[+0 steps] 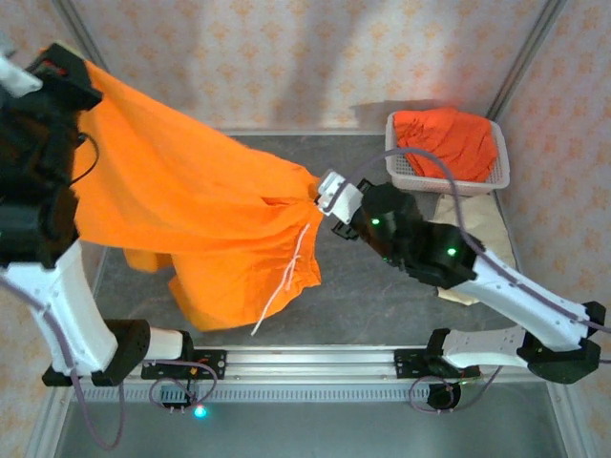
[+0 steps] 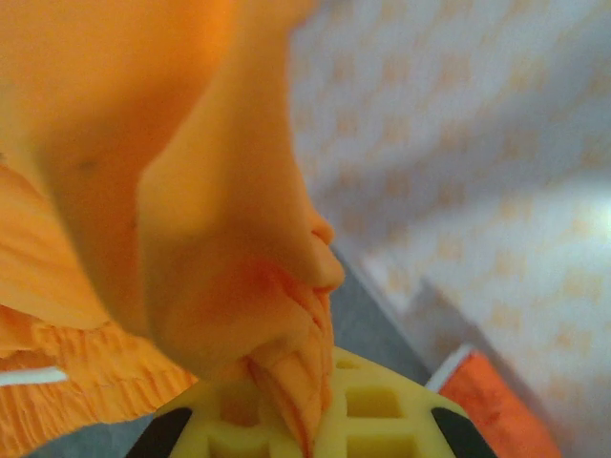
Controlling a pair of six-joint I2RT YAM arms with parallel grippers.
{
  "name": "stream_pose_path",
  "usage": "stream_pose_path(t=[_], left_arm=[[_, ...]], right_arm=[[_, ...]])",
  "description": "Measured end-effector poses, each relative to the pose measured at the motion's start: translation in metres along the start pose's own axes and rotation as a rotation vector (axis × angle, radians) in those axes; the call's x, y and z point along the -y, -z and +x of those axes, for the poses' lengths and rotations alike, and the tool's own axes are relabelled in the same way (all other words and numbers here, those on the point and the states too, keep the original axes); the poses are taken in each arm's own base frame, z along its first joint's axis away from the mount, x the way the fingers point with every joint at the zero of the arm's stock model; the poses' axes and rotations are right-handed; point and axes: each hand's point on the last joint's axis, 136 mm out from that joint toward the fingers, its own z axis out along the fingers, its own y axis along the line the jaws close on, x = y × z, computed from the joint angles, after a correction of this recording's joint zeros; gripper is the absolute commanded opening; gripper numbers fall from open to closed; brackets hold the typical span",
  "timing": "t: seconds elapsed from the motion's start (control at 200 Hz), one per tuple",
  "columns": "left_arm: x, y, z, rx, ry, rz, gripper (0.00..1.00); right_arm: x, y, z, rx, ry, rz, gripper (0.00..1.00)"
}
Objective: Fold and stack the shorts
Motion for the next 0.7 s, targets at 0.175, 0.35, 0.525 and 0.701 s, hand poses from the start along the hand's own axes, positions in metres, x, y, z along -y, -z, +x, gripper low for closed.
stream_pose_path(t=[0.175,0.35,0.525,0.701], left_arm=[[-0.047,-0.093,0.102,-0.221,-0.033,-0.129,0.0],[-0.087,-0.16,0.19,-0.387,-0.056,-0.212,0.0],[-0.093,-0.202,0.248,-0.458,-0.073,-0.209,0.0],[-0.092,-0.24,0.299,-0.51,-0.095,-0.199,0.0]], right_arm=[[-0.006,-0.041,0.071,-0.212,-0.07,0.036,0.0],[-0.001,-0.083,0.124,-0.379,-0.13,0.091,0.0],[0.02,-0.12,0.169,-0.487,-0.228,0.151,0.03],[0.031,-0.159,0.203,-0.572,-0.3,0.152,0.03]])
